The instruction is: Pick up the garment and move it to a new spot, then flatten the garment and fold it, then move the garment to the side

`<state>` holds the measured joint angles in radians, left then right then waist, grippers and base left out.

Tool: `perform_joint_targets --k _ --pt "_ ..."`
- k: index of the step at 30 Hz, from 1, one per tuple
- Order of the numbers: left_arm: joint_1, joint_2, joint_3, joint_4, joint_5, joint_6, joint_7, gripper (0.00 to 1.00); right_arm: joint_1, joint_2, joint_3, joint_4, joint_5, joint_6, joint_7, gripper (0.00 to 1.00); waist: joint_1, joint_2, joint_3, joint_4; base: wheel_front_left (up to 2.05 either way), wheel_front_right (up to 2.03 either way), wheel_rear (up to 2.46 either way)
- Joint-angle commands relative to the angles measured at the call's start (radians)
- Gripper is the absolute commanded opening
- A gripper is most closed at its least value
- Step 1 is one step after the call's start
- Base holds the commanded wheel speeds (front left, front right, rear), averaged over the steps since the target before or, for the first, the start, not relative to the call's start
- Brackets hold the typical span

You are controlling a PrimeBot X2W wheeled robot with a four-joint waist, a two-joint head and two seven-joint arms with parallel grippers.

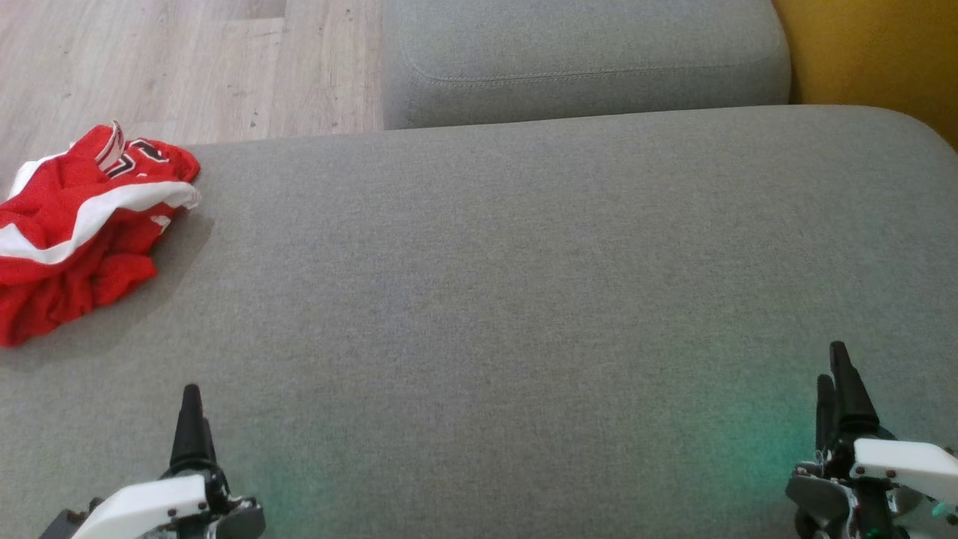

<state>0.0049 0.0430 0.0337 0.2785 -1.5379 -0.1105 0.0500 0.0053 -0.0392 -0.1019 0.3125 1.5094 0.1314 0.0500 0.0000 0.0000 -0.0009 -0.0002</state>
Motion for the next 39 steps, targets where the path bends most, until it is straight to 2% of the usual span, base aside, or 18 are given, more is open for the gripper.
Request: perform_joint_targets --k 1,12,24,39 --pt "-0.030 0.003 0.003 -0.044 0.023 0.004 -0.009 1.00 -0.038 -0.005 0.008 -0.042 -0.022 0.000 -0.010 1.00 0.0000 0.0000 0.000 0.000 0.00 0.00 0.00" --pt "-0.022 0.004 -0.024 -0.108 0.190 0.033 -0.041 1.00 -0.031 -0.005 0.031 -0.102 -0.225 0.000 -0.042 1.00 0.0000 0.0000 0.001 0.003 0.00 0.00 0.00" --pt "-0.009 0.004 -0.073 -0.128 0.414 0.044 -0.077 1.00 -0.018 -0.006 0.080 -0.128 -0.459 0.000 -0.078 1.00 0.0000 0.0000 0.003 0.006 0.00 0.00 0.00" --pt "0.006 0.005 -0.115 -0.118 0.656 0.072 -0.118 1.00 -0.012 -0.007 0.128 -0.121 -0.660 0.000 -0.119 1.00 0.0000 0.0000 0.003 0.011 0.00 0.00 0.00"
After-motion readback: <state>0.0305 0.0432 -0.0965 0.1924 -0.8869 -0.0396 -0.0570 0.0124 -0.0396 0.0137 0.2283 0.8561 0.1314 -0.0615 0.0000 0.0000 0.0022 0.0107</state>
